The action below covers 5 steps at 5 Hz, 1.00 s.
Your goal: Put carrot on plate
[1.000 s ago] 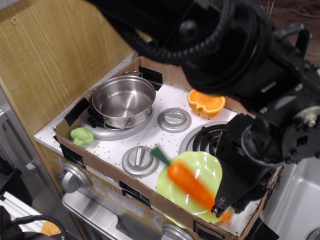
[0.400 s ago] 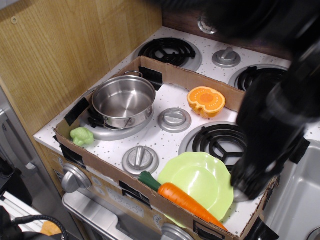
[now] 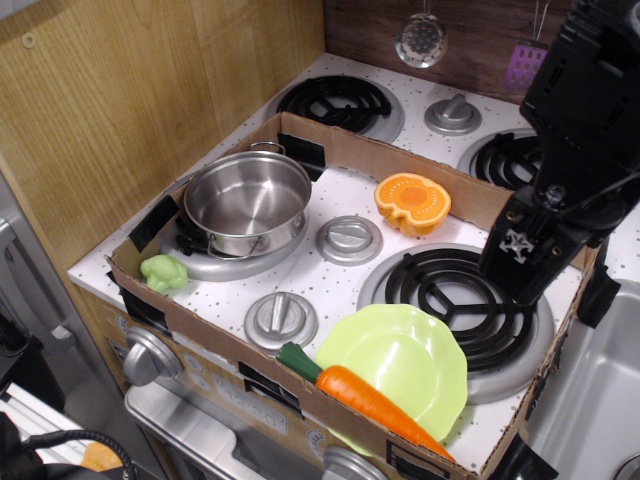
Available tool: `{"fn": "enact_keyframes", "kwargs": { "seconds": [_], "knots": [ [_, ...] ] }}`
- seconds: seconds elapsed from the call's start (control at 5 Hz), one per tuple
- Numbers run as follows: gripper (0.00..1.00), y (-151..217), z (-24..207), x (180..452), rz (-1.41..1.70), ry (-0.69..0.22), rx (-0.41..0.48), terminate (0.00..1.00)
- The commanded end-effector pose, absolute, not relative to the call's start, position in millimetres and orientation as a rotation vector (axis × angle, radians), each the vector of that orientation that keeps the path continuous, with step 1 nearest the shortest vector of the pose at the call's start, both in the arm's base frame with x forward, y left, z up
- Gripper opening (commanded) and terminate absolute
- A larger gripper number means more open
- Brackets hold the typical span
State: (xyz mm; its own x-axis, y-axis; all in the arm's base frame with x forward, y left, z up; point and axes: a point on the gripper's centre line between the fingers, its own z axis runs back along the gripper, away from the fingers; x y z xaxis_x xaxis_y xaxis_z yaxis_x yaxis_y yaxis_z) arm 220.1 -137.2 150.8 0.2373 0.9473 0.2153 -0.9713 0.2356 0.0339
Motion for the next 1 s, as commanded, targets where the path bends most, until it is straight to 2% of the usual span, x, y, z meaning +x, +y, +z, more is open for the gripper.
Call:
{"fn": "enact_keyframes", "kwargs": {
  "seconds": [0.0, 0.6, 0.8],
  "knots": [
    [1.00, -146.0, 163.5, 233.2, 1.331, -0.173, 0.138, 0.00],
    [1.00, -146.0, 163.5, 233.2, 1.331, -0.173, 0.138, 0.00],
    [1.00, -146.0, 163.5, 233.2, 1.331, -0.173, 0.138, 1.00]
  ]
}}
